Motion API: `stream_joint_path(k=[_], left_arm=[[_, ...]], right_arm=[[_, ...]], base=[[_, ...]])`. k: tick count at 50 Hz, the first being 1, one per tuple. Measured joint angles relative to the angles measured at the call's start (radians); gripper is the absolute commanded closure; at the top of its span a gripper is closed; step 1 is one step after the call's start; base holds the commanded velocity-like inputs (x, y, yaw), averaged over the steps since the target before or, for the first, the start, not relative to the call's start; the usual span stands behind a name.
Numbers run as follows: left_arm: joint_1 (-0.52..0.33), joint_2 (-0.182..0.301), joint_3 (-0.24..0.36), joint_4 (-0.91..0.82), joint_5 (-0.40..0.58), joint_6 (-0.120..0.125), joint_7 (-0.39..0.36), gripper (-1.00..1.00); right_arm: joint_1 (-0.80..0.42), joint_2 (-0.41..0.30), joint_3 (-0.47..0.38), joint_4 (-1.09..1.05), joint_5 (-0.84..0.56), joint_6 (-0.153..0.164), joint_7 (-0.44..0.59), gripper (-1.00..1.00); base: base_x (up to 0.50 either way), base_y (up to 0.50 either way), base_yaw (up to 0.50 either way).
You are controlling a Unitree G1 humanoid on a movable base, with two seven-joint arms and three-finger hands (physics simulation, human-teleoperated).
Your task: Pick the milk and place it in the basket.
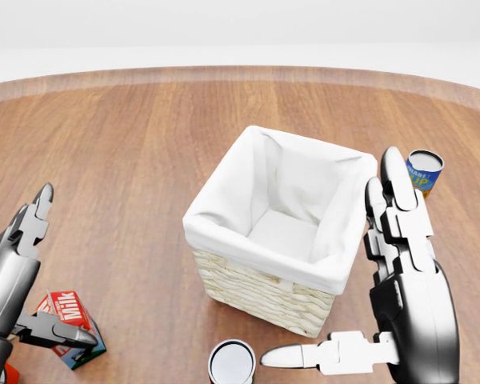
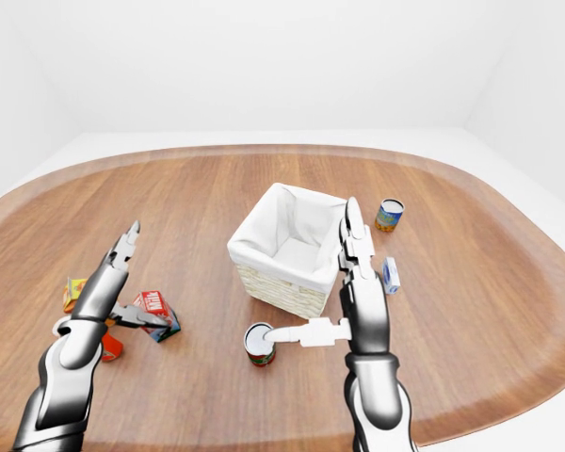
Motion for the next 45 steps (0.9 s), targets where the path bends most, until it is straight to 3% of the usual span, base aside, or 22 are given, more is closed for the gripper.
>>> stream_joint_path(k=[10, 27, 45], left_arm=[[-0.045, 0.024, -0.024, 0.133, -0.001, 0.000, 0.061, -1.00], [-0.058, 0.033, -0.037, 0.177, -0.004, 0.000, 0.082, -1.00], [-0.102, 0.061, -0.051, 0.349, -0.013, 0.000, 0.154, -1.00]], right_arm=[[-0.001, 0.000, 0.005, 0.004, -0.003, 0.000, -0.003, -1.00], [-0.001, -0.002, 0.013, 0.002, -0.009, 0.000, -0.009, -1.00], [0.002, -0.003, 0.014, 0.009, -0.011, 0.000, -0.013, -1.00]], base=[[0.00, 0.00, 0.00], [0.00, 0.00, 0.00], [0.00, 0.00, 0.00]])
